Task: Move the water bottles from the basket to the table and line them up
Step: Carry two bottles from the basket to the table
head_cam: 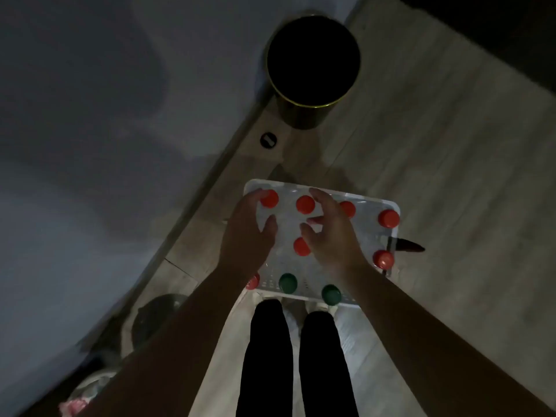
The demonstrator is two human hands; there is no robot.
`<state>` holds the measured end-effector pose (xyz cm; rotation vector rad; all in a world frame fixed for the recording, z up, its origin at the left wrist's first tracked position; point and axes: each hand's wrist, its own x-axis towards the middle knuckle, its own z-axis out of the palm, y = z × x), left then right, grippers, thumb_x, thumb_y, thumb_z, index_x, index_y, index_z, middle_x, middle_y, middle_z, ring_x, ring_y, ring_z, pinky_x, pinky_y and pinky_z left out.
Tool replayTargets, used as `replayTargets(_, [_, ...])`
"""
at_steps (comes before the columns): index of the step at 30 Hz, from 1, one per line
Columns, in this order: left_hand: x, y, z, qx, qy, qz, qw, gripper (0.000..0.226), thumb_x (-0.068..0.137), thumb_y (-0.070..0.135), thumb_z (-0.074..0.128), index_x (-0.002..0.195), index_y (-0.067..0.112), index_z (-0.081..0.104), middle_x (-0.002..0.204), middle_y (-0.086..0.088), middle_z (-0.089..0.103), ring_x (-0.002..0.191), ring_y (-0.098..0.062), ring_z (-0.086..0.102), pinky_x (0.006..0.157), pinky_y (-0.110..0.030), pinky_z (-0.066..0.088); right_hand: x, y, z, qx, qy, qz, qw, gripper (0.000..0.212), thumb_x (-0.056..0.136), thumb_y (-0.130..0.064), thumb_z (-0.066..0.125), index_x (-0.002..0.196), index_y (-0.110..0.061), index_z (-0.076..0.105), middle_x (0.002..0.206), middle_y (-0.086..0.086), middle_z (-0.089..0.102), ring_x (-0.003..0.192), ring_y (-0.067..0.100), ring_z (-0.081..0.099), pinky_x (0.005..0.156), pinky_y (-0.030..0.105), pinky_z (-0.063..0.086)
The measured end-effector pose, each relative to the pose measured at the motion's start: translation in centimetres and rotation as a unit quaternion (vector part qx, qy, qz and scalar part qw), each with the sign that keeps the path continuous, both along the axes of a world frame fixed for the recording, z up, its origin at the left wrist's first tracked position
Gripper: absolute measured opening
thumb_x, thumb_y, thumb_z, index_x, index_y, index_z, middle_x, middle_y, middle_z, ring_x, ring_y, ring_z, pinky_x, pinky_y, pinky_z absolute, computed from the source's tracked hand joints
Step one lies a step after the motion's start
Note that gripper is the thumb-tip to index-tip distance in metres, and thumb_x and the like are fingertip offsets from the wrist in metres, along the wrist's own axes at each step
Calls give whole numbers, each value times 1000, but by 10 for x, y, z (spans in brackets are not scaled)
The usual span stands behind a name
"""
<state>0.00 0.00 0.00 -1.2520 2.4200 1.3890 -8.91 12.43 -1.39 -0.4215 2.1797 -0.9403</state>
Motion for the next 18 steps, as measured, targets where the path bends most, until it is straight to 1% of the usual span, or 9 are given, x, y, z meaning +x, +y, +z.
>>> replayTargets(1, [-3,-2,-6,-1,9,-6,1000,36,94,17,55,129,21,46,107,13,49,97,-6,55,83,-18,44,-1,-4,-6,-9,10,-11,1000,53,90,-14,64,138,-26,43,132,-5,53,98,1,58,87,30,56])
replayTargets(3, [-8,-5,-14,-5,16,-15,1000,39,93,16,57,130,20,45,105,19,47,94,2,52,83,-11,40,-4,-8,-16,-24,44,-27,998,43,89,-11,64,129,-21,51,124,-3,57,95,1,59,86,29,55])
replayTargets(4, [-10,-7,-17,0,14,-20,1000,39,93,17,58,130,20,45,107,19,49,96,3,51,85,-12,41,-4,-10,-20,-23,57,-29,998,39,88,-10,64,125,-19,54,121,-2,58,96,4,59,85,29,55])
replayTargets(6, [-10,-11,-29,-9,10,-32,999,40,94,20,59,132,20,46,118,11,55,106,-3,53,95,-21,43,-5,-12,-28,-18,88,-27,996,36,87,-8,65,121,-15,57,118,1,58,98,11,59,81,25,54])
replayTargets(8, [-7,-16,-40,-19,8,-43,999,40,94,24,59,132,23,48,124,4,58,111,-7,52,98,-25,41,-5,-13,-32,-18,111,-18,993,36,86,-6,66,120,-13,59,118,3,58,98,12,58,79,17,50])
replayTargets(11, [-6,-23,-45,-32,19,-51,998,35,92,28,61,126,25,53,119,8,59,109,-7,55,97,-29,46,-4,-14,-35,-13,128,-10,992,33,86,-6,68,117,-12,60,116,4,59,95,9,56,76,8,44])
replayTargets(14, [-7,-27,-42,-50,31,-65,996,30,90,29,64,119,26,57,111,15,58,103,-5,56,94,-29,48,-5,-15,-34,-14,141,-8,990,30,84,-3,69,113,-8,62,112,7,61,90,5,52,75,0,38])
replayTargets(16, [-6,-28,-38,-57,32,-86,994,27,89,32,63,114,26,60,110,14,61,101,-4,58,92,-34,51,-7,-13,-29,-18,141,-12,990,29,83,-3,69,111,-6,62,108,8,62,90,6,50,75,-2,34])
replayTargets(18, [-4,-28,-29,-55,32,-92,994,28,88,34,63,115,26,61,109,14,63,100,-3,58,90,-36,52,-7,-9,-20,-21,145,-6,989,29,84,-5,69,111,-7,62,107,7,62,90,5,50,76,-2,33])
